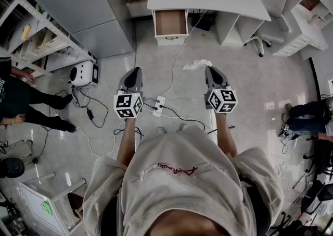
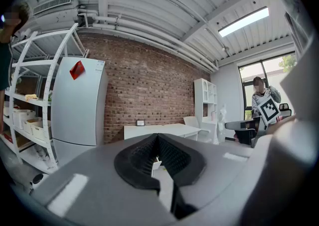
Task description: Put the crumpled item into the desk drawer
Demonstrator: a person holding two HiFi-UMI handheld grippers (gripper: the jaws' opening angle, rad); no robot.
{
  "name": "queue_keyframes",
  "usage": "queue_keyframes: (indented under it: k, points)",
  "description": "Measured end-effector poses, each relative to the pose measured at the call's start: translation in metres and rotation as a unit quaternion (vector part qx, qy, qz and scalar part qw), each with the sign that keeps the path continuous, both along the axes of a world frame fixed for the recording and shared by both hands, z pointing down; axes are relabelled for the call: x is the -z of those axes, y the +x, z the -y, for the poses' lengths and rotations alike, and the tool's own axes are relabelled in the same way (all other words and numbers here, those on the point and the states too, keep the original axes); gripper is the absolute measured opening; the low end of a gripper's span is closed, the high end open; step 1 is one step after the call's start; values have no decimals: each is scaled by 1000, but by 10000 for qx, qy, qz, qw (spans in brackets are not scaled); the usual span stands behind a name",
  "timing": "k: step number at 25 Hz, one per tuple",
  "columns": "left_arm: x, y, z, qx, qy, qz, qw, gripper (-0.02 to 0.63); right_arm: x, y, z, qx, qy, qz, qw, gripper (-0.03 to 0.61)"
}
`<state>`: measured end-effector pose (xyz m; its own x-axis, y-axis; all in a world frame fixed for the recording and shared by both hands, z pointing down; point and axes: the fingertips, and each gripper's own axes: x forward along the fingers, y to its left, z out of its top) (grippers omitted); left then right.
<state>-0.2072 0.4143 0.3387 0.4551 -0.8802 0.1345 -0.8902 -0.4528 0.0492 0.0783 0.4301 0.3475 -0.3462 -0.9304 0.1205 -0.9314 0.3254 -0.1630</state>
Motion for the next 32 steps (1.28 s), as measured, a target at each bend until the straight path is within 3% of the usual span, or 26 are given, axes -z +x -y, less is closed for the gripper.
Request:
queue_keyframes:
  k: [19,32]
  points:
    - [-2,5,-5,-21,-33,-4,10000,8,0,-7,-2,247,40,-221,9994,12]
    - [-12,68,-7,177,-118,9,9998,8,-14,55,11,482,-68,-265,9985,12]
